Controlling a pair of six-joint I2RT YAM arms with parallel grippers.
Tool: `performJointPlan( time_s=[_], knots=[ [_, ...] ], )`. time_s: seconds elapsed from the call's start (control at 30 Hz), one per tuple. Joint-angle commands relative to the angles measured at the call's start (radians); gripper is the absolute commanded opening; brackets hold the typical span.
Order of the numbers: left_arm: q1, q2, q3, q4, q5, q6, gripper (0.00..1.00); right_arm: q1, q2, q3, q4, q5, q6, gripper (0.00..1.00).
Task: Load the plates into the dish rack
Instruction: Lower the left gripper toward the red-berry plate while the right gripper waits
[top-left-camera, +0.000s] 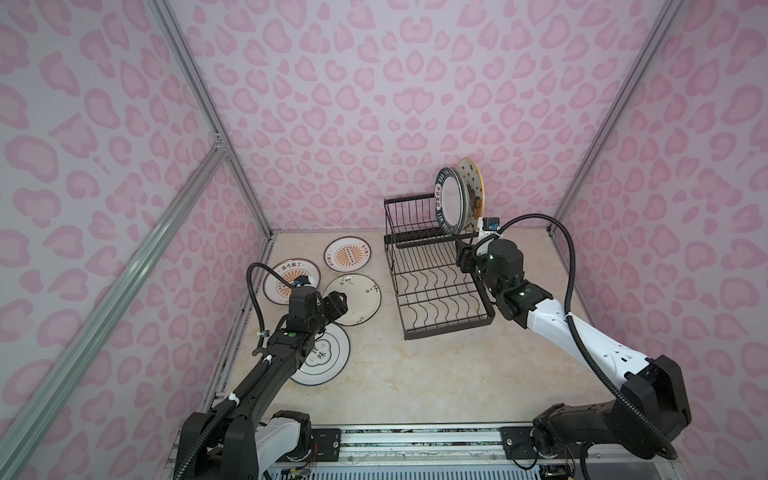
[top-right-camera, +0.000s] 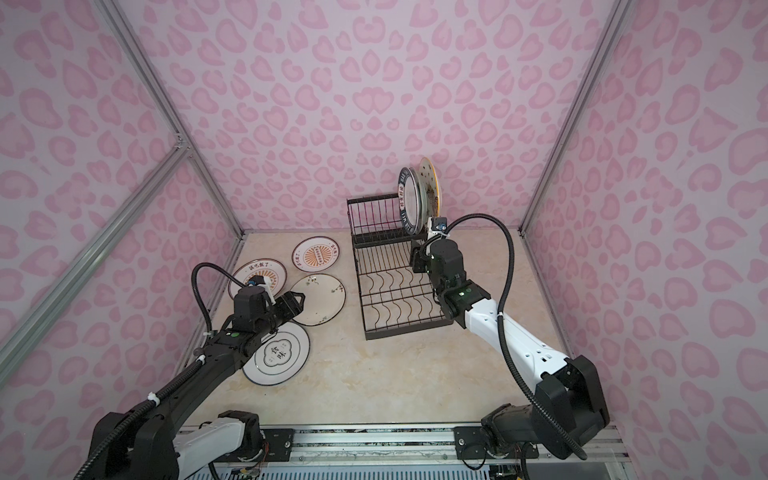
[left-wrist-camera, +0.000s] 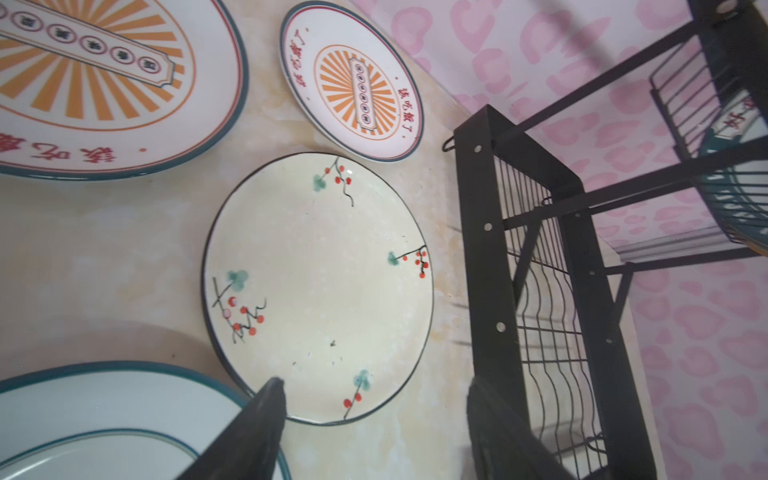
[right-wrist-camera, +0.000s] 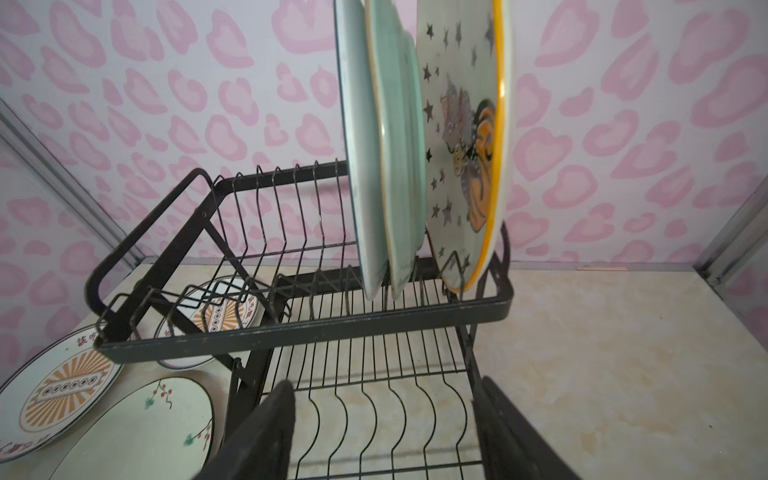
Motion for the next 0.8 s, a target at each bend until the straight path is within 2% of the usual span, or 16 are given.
performJointPlan(
  time_s=[0.0, 0.13, 0.37, 0.57, 0.77],
  knots=[
    [0.059, 0.023, -0.021, -0.008, 0.012, 0.002, 0.71, 0.001, 0.006, -0.015, 0.021, -0.063, 0.023, 0.67],
    [0.111, 0.066, -0.019, 0.002, 0.045, 0.021, 0.71, 0.001, -0.003, -0.034, 0.03, -0.055, 0.027, 0.67],
    [0.176, 0.197, 0.065, -0.021, 0.097, 0.092, 0.67, 0.001, 0.004, -0.036, 0.012, -0.087, 0.028, 0.67],
    [0.251, 0.323, 0.163, -0.065, 0.19, 0.163, 0.66, 0.001, -0.012, -0.046, -0.006, -0.086, 0.021, 0.67],
    [0.261, 0.433, 0.24, -0.099, 0.245, 0.212, 0.63, -0.002, -0.026, -0.054, -0.019, -0.09, 0.008, 0.67]
  ],
)
